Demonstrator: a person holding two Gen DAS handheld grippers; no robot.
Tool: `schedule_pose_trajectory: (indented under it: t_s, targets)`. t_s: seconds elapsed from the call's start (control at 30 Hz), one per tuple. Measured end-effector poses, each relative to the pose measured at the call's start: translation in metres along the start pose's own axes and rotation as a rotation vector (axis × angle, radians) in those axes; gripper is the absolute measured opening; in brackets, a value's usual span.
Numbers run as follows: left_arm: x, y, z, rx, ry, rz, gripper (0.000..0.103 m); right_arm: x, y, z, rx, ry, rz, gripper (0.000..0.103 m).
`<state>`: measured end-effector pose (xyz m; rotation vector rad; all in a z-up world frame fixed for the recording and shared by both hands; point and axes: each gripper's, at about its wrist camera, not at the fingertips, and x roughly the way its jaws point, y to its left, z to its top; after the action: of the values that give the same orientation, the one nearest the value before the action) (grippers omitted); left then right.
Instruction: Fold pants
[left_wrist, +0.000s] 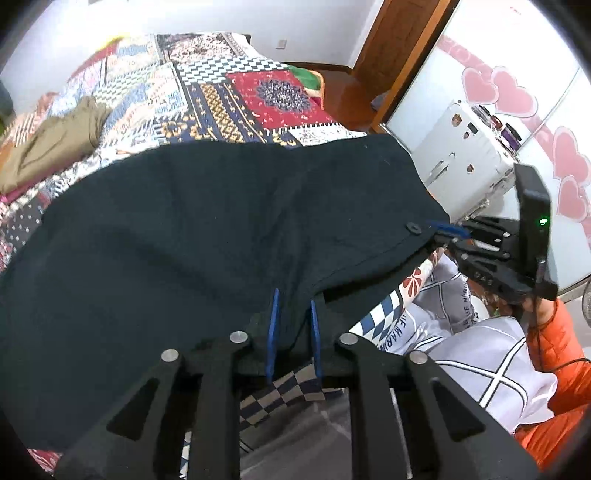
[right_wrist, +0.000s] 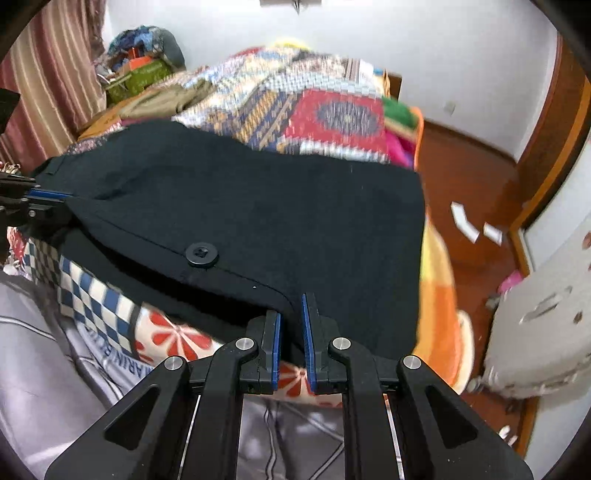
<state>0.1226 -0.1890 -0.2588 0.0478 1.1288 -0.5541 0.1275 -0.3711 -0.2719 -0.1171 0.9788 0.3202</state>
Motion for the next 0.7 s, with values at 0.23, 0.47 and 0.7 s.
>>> schedule_pose_trajectory:
  t_s: [0.23, 0.47, 0.7]
  targets:
    - [-0.021, 0.009, 0.000, -0.023, -0.024, -0.013, 0.041, 0.003, -0.004, -0.003, 0.024, 0.007, 0.013, 0.009]
    - [-0.040, 0.057, 0.025, -0.097, -0.096, 0.099, 0.044, 0.002, -0.006, -0.005, 0.048, -0.001, 0.004, 0.009]
    - [0.006, 0.121, 0.043, -0.193, -0.016, 0.273, 0.044, -0.032, -0.006, -0.002, 0.065, -0.102, -0.032, 0.009]
